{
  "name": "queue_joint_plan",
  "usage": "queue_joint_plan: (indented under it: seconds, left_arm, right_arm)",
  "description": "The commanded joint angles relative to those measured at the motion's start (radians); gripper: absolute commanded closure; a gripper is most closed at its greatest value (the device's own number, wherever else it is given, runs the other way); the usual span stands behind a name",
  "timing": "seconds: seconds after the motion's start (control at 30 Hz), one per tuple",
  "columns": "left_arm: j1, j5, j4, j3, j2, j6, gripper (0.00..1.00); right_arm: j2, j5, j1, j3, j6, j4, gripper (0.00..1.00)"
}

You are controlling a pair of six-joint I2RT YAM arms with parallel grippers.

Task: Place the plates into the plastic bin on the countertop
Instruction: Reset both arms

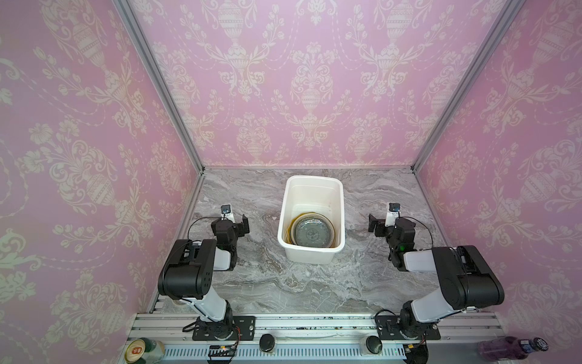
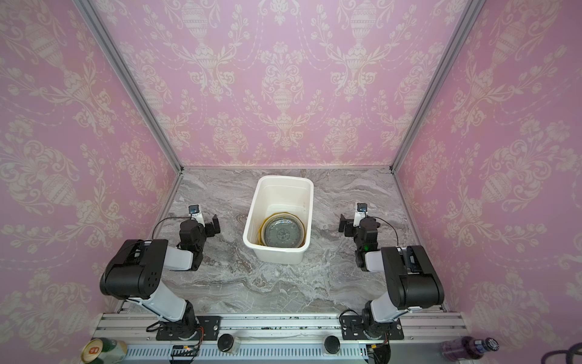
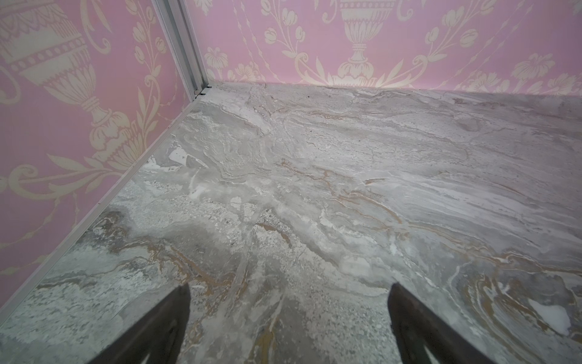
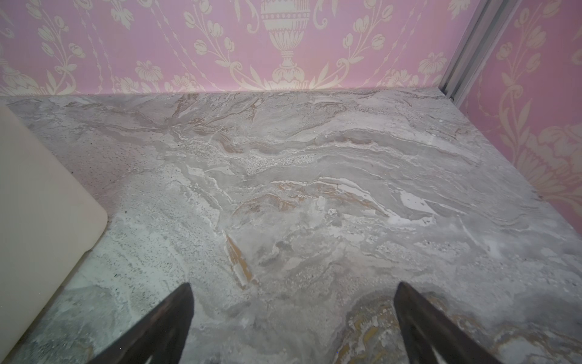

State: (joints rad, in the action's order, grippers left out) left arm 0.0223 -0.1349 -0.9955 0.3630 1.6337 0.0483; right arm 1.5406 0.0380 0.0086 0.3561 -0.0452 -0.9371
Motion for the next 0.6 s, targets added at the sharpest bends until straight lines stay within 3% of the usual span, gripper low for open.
queue_joint_plan:
  seconds: [0.0, 0.57]
  left_arm:
    - [0.004, 0.026, -0.020, -0.009, 0.002, -0.024, 0.01]
    - [0.004, 0.027, -0.020, -0.009, 0.002, -0.024, 0.01]
  right_arm:
    - [0.005, -0.015, 0.002, 0.001, -0.008, -0.019, 0.00]
    - [0.006, -0.028, -0.001, 0.007, -0.005, -0.012, 0.00]
